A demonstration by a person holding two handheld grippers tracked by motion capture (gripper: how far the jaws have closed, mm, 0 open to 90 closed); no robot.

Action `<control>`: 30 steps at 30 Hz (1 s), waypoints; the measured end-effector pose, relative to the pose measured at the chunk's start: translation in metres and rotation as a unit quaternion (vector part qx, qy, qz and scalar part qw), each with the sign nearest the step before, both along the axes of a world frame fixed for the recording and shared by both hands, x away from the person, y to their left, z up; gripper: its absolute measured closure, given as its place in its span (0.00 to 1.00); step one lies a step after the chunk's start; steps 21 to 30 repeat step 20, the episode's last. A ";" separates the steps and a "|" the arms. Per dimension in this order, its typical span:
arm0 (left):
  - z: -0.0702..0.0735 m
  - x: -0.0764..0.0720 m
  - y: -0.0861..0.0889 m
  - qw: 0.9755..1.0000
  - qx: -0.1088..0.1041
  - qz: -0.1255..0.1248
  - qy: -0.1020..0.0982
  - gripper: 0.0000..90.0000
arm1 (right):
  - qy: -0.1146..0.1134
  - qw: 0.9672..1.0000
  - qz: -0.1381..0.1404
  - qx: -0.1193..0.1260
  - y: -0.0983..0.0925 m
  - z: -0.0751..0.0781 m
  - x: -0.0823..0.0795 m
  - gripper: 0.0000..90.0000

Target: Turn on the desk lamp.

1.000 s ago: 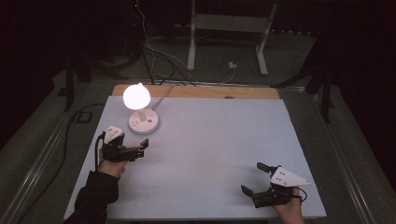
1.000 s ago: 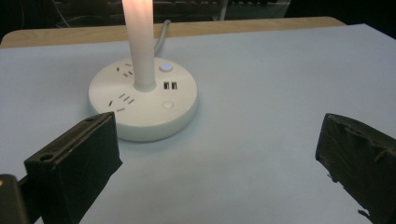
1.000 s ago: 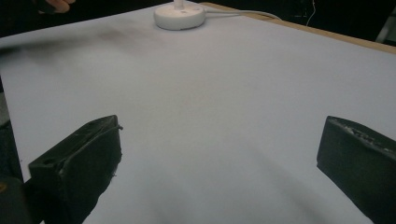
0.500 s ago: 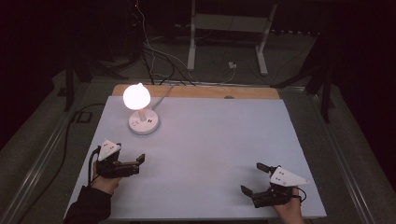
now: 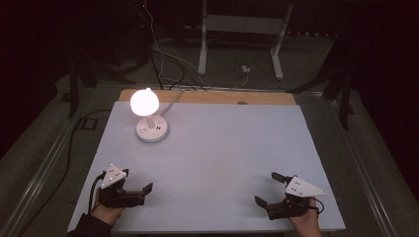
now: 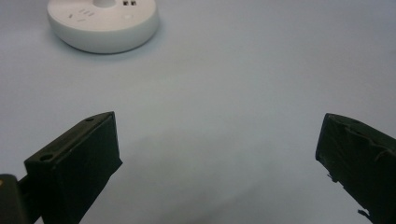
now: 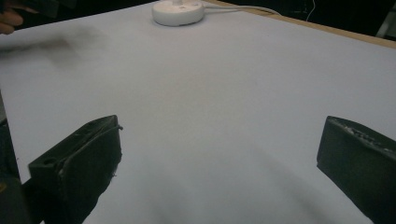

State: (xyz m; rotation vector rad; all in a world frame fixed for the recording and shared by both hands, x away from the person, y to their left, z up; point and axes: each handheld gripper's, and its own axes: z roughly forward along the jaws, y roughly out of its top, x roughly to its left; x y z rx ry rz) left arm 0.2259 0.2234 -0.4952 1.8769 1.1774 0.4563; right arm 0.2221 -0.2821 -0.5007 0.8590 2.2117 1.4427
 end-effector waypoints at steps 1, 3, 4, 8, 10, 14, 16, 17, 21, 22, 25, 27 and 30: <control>-0.001 -0.002 0.000 1.000 0.010 -0.006 0.003 0.00 | 0.000 1.000 0.000 -0.001 0.000 0.000 0.000 0.00; -0.006 -0.004 0.000 0.999 0.028 -0.019 0.010 0.00 | 0.000 1.000 0.000 -0.001 0.000 0.000 0.000 0.00; -0.009 -0.005 0.000 0.999 0.031 -0.024 0.013 0.00 | 0.000 1.000 0.000 -0.001 0.000 0.000 0.000 0.00; -0.015 -0.003 0.000 0.999 0.035 -0.040 0.015 0.00 | 0.001 1.000 0.001 -0.003 0.001 -0.001 0.000 0.00; -0.016 -0.003 -0.001 0.998 0.031 -0.045 0.010 0.00 | 0.001 1.000 0.001 -0.004 0.001 0.000 0.000 0.00; -0.015 -0.003 -0.003 0.998 0.029 -0.052 -0.001 0.00 | 0.001 1.000 0.001 -0.005 0.001 -0.001 0.000 0.00; -0.015 -0.002 -0.002 0.998 0.033 -0.050 -0.004 0.00 | 0.001 1.000 0.002 -0.006 0.001 -0.001 0.000 0.00; -0.015 -0.002 -0.002 0.998 0.034 -0.048 -0.004 0.00 | 0.001 1.000 0.002 -0.006 0.001 -0.001 0.001 0.00; -0.015 -0.001 0.000 0.999 0.028 -0.047 -0.002 0.00 | 0.001 1.000 0.003 -0.007 0.002 -0.001 0.001 0.00; -0.015 -0.001 0.000 0.999 0.028 -0.047 -0.002 0.00 | 0.001 1.000 0.003 -0.007 0.002 -0.001 0.001 0.00; -0.015 -0.001 0.000 0.999 0.028 -0.047 -0.002 0.00 | 0.001 1.000 0.003 -0.007 0.002 -0.001 0.001 0.00; -0.015 -0.001 0.000 0.999 0.028 -0.047 -0.002 0.00 | 0.001 1.000 0.003 -0.007 0.002 -0.001 0.001 0.00; -0.015 -0.001 0.000 0.999 0.028 -0.047 -0.002 0.00 | 0.001 1.000 0.003 -0.007 0.002 -0.001 0.001 0.00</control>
